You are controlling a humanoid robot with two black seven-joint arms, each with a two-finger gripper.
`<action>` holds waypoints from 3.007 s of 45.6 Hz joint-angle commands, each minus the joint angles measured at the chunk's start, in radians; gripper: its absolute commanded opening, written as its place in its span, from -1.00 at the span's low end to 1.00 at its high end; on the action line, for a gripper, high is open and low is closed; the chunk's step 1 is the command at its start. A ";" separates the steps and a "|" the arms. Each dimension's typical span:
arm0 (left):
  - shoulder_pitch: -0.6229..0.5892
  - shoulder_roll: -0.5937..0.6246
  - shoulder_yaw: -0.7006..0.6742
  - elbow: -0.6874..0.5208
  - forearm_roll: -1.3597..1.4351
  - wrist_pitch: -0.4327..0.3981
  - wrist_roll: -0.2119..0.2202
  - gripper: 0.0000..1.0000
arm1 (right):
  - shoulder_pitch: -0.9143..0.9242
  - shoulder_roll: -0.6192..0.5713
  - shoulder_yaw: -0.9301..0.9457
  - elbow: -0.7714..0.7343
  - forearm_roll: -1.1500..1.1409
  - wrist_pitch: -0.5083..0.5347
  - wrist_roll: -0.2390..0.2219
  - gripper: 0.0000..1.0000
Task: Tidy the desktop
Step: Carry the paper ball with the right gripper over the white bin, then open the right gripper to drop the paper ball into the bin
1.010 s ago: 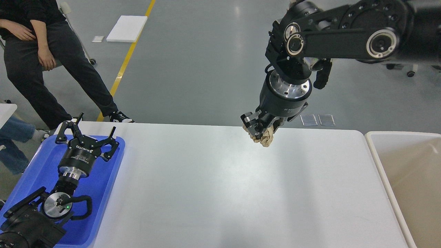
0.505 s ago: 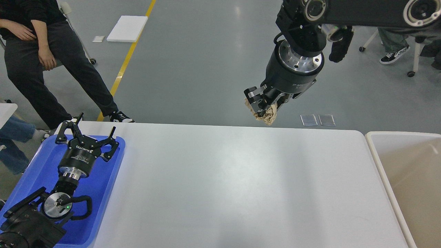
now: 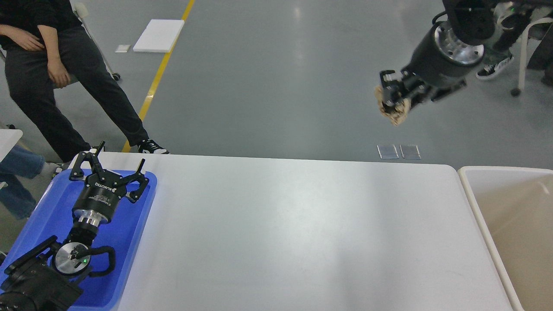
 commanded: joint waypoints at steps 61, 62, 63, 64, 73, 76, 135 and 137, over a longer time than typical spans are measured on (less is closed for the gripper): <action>0.001 0.000 -0.002 0.001 0.000 0.000 -0.001 0.98 | -0.736 -0.452 0.234 -0.342 -0.056 -0.247 0.008 -1.00; 0.001 0.000 -0.002 0.001 0.000 0.000 -0.001 0.98 | -0.745 -0.452 0.237 -0.350 -0.056 -0.248 0.008 -1.00; 0.001 0.000 -0.002 0.001 0.000 0.000 -0.001 0.98 | -0.755 -0.452 0.241 -0.356 -0.057 -0.250 0.008 -1.00; 0.001 0.000 -0.002 0.001 0.000 0.000 -0.003 0.98 | -0.765 -0.452 0.247 -0.364 -0.057 -0.250 0.008 -1.00; 0.001 0.000 -0.003 0.001 0.000 0.000 -0.003 0.98 | -0.898 -0.429 0.352 -0.454 -0.056 -0.255 0.011 -1.00; 0.001 0.000 -0.003 0.001 0.000 0.000 -0.003 0.98 | -0.941 -0.414 0.397 -0.485 -0.057 -0.264 0.011 -1.00; 0.001 0.000 -0.003 0.001 -0.002 0.000 -0.003 0.98 | -1.334 0.017 0.692 -0.960 -0.054 -0.821 0.103 -1.00; 0.002 0.000 -0.003 0.001 0.000 0.000 -0.003 0.98 | -1.343 0.017 0.690 -0.961 -0.054 -0.822 0.103 -1.00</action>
